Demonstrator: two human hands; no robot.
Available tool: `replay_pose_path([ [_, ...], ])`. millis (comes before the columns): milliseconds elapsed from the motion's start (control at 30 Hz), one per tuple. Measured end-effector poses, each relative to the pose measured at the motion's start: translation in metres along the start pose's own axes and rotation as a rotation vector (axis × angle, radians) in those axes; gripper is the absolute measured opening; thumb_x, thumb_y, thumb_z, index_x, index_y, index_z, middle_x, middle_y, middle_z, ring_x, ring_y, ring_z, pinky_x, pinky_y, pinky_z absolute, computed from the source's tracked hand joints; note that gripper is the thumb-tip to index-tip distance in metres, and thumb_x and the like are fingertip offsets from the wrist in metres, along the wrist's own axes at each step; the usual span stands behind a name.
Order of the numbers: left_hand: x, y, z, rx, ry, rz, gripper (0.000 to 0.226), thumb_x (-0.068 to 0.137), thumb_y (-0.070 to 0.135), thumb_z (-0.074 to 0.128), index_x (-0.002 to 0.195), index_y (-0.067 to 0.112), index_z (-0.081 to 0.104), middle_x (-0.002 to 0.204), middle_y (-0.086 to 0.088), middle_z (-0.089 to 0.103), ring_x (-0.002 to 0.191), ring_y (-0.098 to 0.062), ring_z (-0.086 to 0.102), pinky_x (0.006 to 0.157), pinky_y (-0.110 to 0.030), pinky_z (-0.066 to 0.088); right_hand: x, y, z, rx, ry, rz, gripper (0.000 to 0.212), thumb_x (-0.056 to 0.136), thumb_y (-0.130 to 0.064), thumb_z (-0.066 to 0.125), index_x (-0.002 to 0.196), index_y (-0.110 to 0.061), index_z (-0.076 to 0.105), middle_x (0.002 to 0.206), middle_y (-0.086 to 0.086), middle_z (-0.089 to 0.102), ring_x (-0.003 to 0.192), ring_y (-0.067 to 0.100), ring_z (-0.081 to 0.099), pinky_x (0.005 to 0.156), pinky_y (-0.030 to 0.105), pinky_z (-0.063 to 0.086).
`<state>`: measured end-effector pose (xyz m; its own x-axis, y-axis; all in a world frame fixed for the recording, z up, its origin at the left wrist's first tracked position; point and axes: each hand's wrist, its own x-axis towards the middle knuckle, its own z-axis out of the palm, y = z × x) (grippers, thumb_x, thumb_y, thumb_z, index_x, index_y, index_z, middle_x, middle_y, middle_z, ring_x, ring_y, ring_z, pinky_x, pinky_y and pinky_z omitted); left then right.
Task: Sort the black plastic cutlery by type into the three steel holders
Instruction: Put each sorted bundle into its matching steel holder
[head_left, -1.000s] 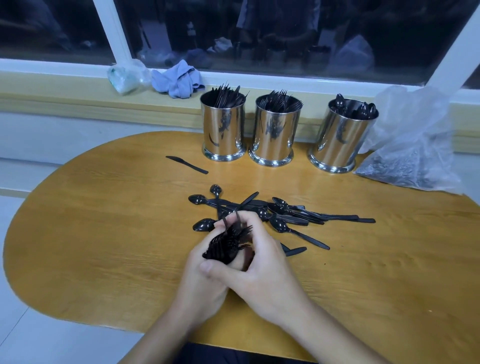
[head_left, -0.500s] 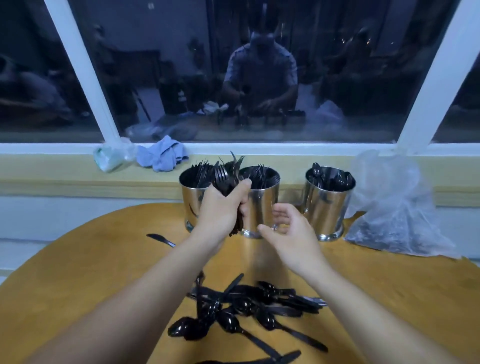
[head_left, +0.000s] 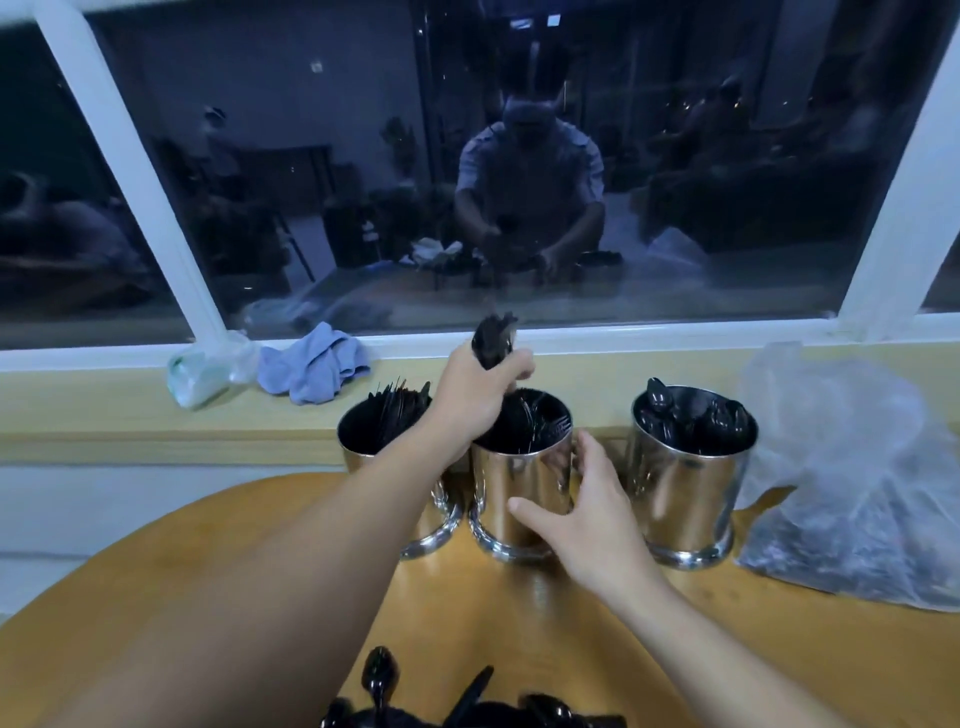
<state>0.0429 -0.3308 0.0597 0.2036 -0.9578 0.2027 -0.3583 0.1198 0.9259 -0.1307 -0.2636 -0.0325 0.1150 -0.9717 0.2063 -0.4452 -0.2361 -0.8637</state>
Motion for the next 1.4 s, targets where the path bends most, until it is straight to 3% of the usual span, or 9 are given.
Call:
replay_pose_path([
  [133,0.001,-0.003,0.007,-0.011,-0.031,-0.003,0.024,0.084,0.028,0.085,0.095,0.008,0.077,0.095,-0.011,0.081,0.084,-0.018,0.073,0.089,-0.044,0.058,0.003,0.006,0.006,0.033,0.016,-0.009,0.11,0.08,-0.043,0.094,0.165,-0.032,0.026,0.144,-0.021,0.042,0.125,-0.007,0.048,0.107,0.019,0.037],
  [367,0.002,-0.015,0.002,-0.133,0.001,0.092,0.068,0.075,0.017,0.092,0.129,0.045,0.063,0.113,-0.005,0.082,0.113,-0.029,0.077,0.114,-0.049,0.055,0.012,0.012,0.017,0.085,0.039,-0.001,0.103,0.072,-0.047,0.094,0.157,-0.04,0.035,0.145,-0.017,0.052,0.128,-0.002,0.058,0.113,0.036,0.052],
  [567,-0.001,-0.008,0.008,-0.124,0.074,0.15,0.041,0.088,0.011,0.088,0.12,0.027,0.068,0.105,0.002,0.082,0.101,-0.018,0.078,0.101,-0.037,0.058,0.011,0.014,0.017,0.048,0.051,-0.021,0.107,0.074,-0.045,0.095,0.161,-0.038,0.032,0.147,-0.016,0.05,0.129,-0.001,0.055,0.112,0.029,0.047],
  [767,-0.011,-0.005,0.003,0.019,0.0,0.11,0.047,0.084,0.018,0.093,0.121,0.025,0.065,0.099,0.003,0.081,0.092,-0.009,0.075,0.086,-0.024,0.05,0.011,0.008,0.014,0.04,0.032,-0.024,0.11,0.077,-0.042,0.096,0.164,-0.035,0.029,0.151,-0.017,0.047,0.129,-0.007,0.054,0.112,0.026,0.047],
  [900,-0.02,0.002,0.0,-0.009,0.032,0.095,0.049,0.082,0.038,0.097,0.112,0.021,0.063,0.1,0.001,0.079,0.093,-0.016,0.075,0.083,-0.029,0.054,0.01,0.004,0.014,0.041,0.028,-0.021,0.109,0.077,-0.044,0.095,0.163,-0.037,0.028,0.152,-0.017,0.046,0.13,-0.005,0.054,0.113,0.028,0.048],
  [1033,-0.014,0.01,0.001,-0.246,0.049,0.027,0.056,0.087,0.058,0.088,0.116,0.016,0.065,0.106,-0.007,0.078,0.095,-0.02,0.082,0.105,-0.052,0.061,0.01,0.004,0.014,0.037,0.033,-0.029,0.108,0.077,-0.042,0.095,0.163,-0.037,0.03,0.147,-0.017,0.049,0.129,-0.005,0.054,0.113,0.028,0.048],
  [1167,-0.01,0.017,0.008,-0.376,0.081,0.031,0.053,0.097,0.055,0.081,0.11,0.006,0.065,0.09,-0.002,0.065,0.083,-0.023,0.073,0.095,-0.049,0.065,0.011,0.006,0.016,0.032,0.036,-0.033,0.11,0.078,-0.044,0.095,0.165,-0.035,0.028,0.148,-0.018,0.048,0.128,-0.006,0.054,0.112,0.026,0.047],
  [1233,-0.01,0.014,0.012,-0.303,0.134,0.053,0.042,0.098,0.057,0.076,0.101,0.017,0.066,0.087,0.001,0.063,0.086,-0.028,0.07,0.097,-0.059,0.063,0.011,0.006,0.016,0.031,0.04,-0.034,0.108,0.078,-0.044,0.095,0.164,-0.036,0.03,0.148,-0.017,0.049,0.127,-0.008,0.054,0.11,0.023,0.046],
  [1400,-0.019,0.011,0.004,-0.19,0.14,0.085,0.034,0.105,0.053,0.065,0.083,0.027,0.062,0.081,0.002,0.064,0.088,-0.03,0.071,0.094,-0.051,0.055,0.012,0.008,0.014,0.021,0.036,-0.047,0.103,0.079,-0.04,0.095,0.162,-0.035,0.033,0.145,-0.017,0.051,0.119,-0.032,0.042,0.093,-0.002,0.037],
])
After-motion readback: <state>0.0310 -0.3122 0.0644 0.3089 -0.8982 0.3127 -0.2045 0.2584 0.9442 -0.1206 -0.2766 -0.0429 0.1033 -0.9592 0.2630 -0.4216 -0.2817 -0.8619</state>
